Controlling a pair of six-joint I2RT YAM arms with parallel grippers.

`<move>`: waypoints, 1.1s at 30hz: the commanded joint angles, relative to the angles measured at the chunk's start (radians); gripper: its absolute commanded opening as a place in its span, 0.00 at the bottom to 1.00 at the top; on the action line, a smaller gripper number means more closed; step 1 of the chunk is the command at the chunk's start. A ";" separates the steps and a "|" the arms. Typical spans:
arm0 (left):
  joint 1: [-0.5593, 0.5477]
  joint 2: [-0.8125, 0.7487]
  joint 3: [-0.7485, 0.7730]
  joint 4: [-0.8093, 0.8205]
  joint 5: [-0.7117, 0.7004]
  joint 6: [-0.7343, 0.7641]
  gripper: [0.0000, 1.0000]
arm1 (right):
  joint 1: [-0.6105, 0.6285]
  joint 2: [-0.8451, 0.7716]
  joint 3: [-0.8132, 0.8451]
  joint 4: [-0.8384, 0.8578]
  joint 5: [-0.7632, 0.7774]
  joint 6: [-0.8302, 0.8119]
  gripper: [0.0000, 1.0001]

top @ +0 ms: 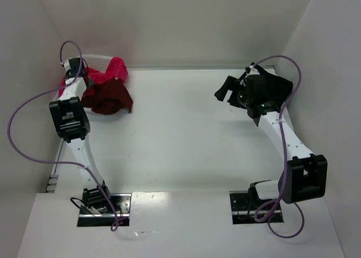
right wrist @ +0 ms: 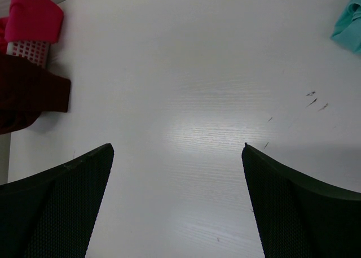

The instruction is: Fold and stack the t-shirts

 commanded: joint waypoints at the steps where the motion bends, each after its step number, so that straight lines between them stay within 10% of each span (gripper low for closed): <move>1: 0.015 0.010 0.049 0.044 -0.004 -0.017 0.52 | 0.005 0.008 0.001 0.033 0.014 -0.005 1.00; 5: 0.015 -0.055 0.040 0.053 -0.004 -0.026 0.37 | 0.005 0.008 0.001 0.033 0.005 -0.005 1.00; 9: 0.015 -0.085 0.079 0.035 0.018 -0.026 0.00 | 0.005 -0.003 -0.010 0.042 -0.005 -0.005 1.00; 22: 0.015 -0.208 0.337 -0.117 0.182 0.023 0.04 | 0.028 0.011 0.036 0.097 -0.087 0.005 1.00; 27: 0.015 -0.087 0.757 -0.332 0.196 0.057 0.00 | 0.145 0.147 0.248 0.138 -0.133 -0.032 1.00; 33: 0.015 -0.113 0.736 -0.332 0.185 0.057 0.10 | 0.327 0.356 0.495 0.129 -0.143 -0.043 1.00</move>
